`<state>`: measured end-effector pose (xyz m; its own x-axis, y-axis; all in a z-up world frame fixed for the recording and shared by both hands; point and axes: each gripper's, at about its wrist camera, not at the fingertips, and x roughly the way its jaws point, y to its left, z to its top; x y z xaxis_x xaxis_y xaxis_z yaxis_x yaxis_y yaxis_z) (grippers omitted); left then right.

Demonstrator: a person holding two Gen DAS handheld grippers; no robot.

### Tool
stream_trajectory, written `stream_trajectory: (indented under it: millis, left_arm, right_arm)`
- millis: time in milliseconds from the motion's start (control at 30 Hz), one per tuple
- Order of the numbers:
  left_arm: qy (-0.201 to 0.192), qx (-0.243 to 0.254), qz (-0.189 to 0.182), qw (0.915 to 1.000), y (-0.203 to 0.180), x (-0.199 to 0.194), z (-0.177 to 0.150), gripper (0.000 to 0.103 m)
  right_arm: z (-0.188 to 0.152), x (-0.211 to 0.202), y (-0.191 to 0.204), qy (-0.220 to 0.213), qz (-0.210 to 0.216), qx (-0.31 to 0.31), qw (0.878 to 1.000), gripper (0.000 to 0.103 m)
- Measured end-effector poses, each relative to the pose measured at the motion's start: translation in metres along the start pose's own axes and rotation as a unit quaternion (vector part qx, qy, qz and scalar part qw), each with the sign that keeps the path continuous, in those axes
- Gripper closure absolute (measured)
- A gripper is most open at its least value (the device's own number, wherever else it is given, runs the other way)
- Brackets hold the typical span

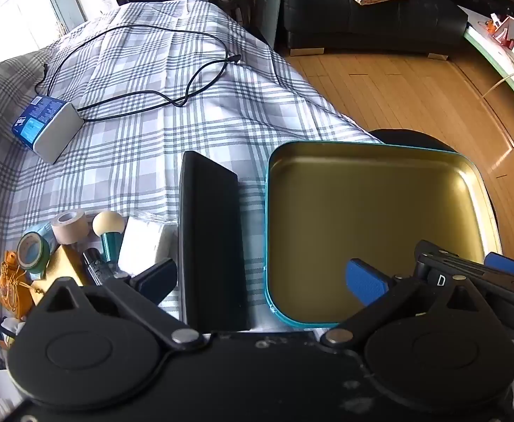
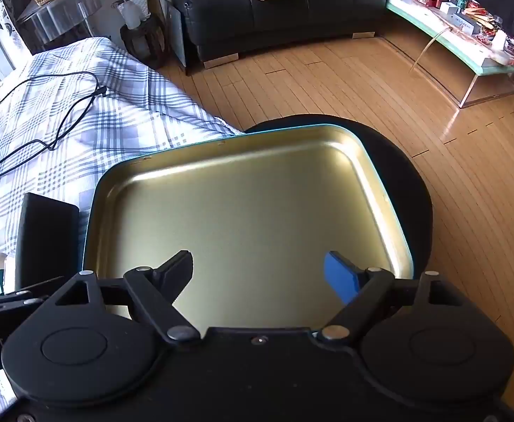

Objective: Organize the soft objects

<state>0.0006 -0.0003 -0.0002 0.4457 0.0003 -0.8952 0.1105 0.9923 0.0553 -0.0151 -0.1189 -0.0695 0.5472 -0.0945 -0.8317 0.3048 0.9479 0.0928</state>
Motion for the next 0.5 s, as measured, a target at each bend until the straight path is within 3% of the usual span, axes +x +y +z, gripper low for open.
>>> stream_trajectory:
  millis: [500]
  left_arm:
    - [0.000,-0.002,0.007,1.0000,0.006,0.003,-0.003,0.000]
  right_arm:
    - [0.000,0.000,0.001,0.001,-0.001,-0.005,1.000,0.024]
